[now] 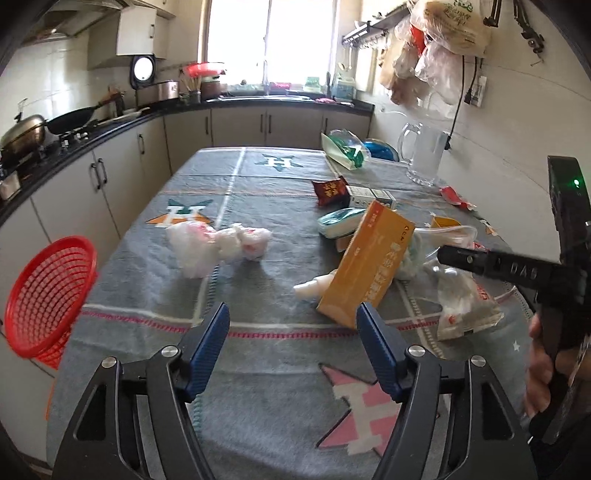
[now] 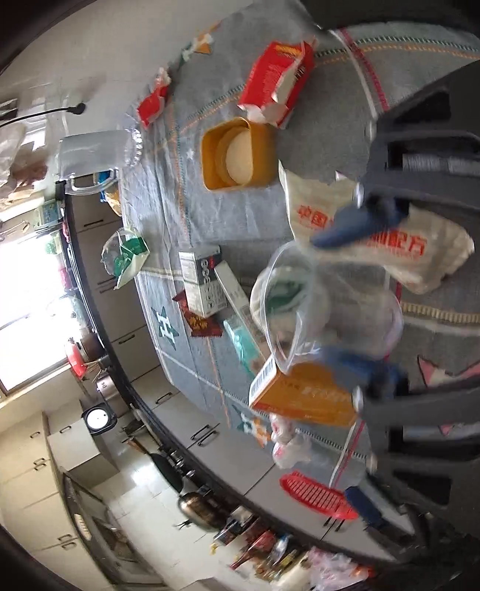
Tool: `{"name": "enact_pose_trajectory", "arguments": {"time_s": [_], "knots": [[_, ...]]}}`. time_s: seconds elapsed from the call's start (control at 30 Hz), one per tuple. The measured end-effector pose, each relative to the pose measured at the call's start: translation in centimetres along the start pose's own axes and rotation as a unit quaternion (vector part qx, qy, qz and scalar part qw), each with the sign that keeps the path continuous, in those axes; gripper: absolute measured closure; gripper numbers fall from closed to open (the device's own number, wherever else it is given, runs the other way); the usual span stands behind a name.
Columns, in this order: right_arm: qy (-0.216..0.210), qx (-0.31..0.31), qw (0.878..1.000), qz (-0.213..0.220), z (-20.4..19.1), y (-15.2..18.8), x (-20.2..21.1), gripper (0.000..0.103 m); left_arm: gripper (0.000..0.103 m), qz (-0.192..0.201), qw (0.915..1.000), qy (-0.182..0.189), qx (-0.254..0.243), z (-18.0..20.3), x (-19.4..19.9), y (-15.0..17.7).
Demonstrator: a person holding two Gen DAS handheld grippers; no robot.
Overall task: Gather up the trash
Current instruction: 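Grasp the orange box with the left tool while the right tool grasps the clear cup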
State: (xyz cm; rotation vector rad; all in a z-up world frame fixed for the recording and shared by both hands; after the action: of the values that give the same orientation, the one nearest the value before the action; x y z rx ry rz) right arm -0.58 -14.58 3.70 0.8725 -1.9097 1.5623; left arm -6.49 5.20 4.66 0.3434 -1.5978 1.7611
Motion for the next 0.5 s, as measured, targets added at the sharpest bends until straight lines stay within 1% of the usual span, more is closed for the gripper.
{"name": "enact_pose_trajectory", "arguments": {"time_s": [0.03,0.07,0.17,0.3,0.37,0.5], "knots": [[-0.003,-0.001,1.0,-0.001,0.3,0.0,0.1,0.068,0.026,-0.004,1.0,0.004,-0.003,0.2,-0.3,-0.1],[-0.009,-0.003,1.0,0.001,0.6,0.0,0.1,0.071,0.025,-0.009,0.9999,0.008,-0.008,0.5,-0.8,-0.4],[-0.014,-0.002,1.0,0.008,1.2,0.2,0.6,0.077,0.024,-0.013,0.9996,0.008,-0.026,1.5,-2.1,-0.9],[-0.024,-0.011,0.999,0.02,1.9,0.2,1.4,0.078,0.024,-0.027,0.9983,0.003,-0.051,2.9,-4.2,-1.6],[-0.029,-0.015,0.999,0.029,2.3,0.2,2.0,0.078,0.024,-0.031,0.9978,0.008,-0.058,3.5,-5.2,-1.9],[-0.033,-0.02,0.999,0.037,2.8,0.3,2.5,0.078,0.024,-0.034,0.9962,-0.007,-0.08,4.4,-7.1,-2.5]]}}
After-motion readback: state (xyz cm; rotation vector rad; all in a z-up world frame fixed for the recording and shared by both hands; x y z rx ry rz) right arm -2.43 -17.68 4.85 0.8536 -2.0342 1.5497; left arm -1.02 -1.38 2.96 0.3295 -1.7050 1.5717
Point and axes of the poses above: each gripper's, at about its wrist camera, not at the fingertips, and x roughly against the way its jaws point, z to its right, y to its underside, the point moved 2 cm from there along -x, roughly the way its jaws point, and after that the axes turned 11 degrees about y, right-handed, at the moved point
